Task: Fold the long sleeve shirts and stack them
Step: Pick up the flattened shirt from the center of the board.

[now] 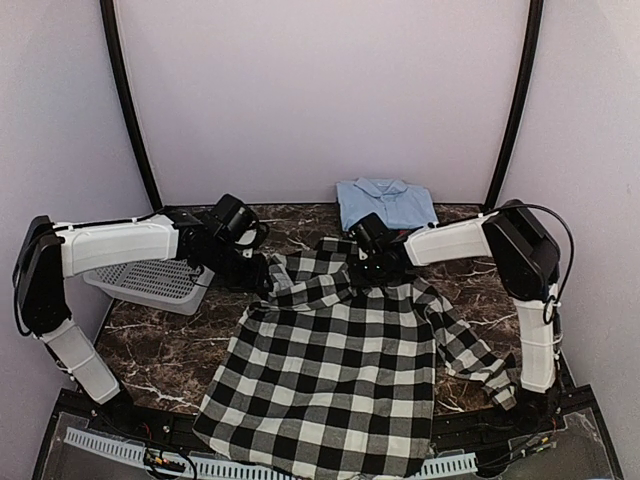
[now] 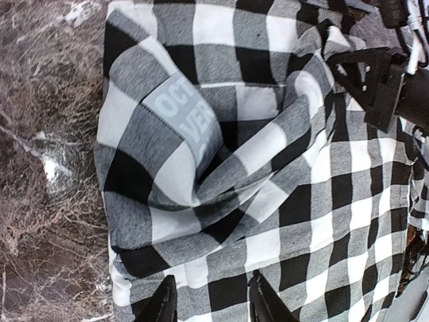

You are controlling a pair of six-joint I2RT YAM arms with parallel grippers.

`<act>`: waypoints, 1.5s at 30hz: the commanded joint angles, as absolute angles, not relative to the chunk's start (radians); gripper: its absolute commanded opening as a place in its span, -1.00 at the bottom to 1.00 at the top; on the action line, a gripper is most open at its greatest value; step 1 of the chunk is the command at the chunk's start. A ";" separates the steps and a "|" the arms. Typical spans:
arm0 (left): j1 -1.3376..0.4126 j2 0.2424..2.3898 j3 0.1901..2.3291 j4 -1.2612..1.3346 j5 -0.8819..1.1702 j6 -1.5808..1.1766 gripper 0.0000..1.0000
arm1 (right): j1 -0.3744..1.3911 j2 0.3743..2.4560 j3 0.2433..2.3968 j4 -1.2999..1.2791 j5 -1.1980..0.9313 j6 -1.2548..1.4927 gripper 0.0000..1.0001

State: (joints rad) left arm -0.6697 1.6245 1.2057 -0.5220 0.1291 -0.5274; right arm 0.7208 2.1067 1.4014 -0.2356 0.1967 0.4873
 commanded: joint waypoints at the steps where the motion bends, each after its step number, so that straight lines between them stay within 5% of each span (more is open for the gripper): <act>1: -0.655 1.618 1.149 -0.529 0.102 -0.572 -0.29 | 0.650 2.169 1.430 -0.239 0.182 0.485 -1.00; 9: -0.653 1.566 1.102 -0.586 0.094 -0.602 -0.29 | 0.575 2.188 1.441 -0.213 0.106 0.489 -1.00; 23: -0.700 1.147 0.735 -0.818 0.151 -0.812 -0.23 | 0.604 2.009 1.444 -0.166 -0.058 0.480 -1.00; 33: -0.837 1.104 0.594 -0.762 0.221 -0.959 -0.21 | 0.631 1.906 1.479 -0.179 -0.088 0.480 -1.00; 42: -0.881 1.138 0.551 -0.698 0.242 -0.985 -0.41 | 0.663 1.819 1.540 -0.176 -0.161 0.494 -1.00; 45: -0.894 1.156 0.537 -0.664 0.257 -0.993 -0.61 | 0.670 1.782 1.548 -0.159 -0.203 0.521 -1.00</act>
State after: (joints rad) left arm -0.8761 1.1366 0.5659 -0.7059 0.2321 -0.9703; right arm 0.6537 1.8580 1.5051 -0.1909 -0.1360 0.4900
